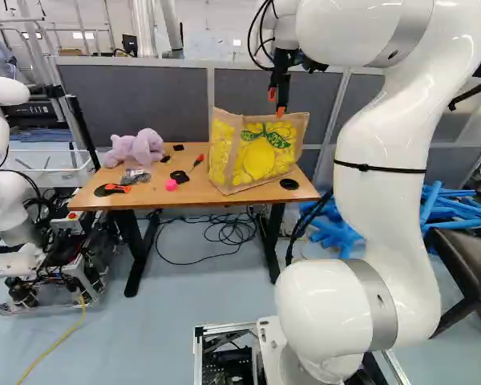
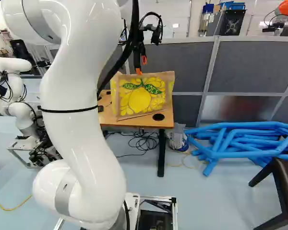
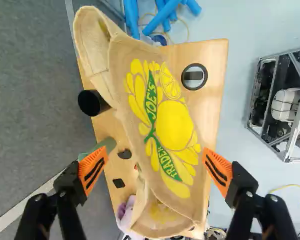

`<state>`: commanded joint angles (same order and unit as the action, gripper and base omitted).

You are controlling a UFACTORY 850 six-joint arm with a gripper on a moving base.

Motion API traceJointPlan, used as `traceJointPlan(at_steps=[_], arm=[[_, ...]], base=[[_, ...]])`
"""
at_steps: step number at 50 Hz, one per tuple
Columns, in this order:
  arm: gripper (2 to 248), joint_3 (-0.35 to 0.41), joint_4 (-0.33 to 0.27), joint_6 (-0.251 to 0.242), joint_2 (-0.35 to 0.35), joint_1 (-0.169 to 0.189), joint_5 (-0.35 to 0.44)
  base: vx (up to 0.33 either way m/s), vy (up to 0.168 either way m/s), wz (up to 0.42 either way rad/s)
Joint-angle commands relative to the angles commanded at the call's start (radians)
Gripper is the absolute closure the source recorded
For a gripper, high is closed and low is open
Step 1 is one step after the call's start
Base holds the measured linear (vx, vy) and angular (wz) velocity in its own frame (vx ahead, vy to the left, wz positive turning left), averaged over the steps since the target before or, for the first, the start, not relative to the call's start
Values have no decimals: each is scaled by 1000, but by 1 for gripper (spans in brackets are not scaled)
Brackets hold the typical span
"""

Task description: Pick up the bag on the ground and place it on the table

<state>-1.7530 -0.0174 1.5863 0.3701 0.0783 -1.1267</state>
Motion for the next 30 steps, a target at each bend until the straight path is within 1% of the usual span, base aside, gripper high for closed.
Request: traceJointPlan(at_steps=[16,30], arm=[[3,0,0,0,0,0,0],[3,0,0,0,0,0,0]], base=[[-132,2,20],[-169,2,21]])
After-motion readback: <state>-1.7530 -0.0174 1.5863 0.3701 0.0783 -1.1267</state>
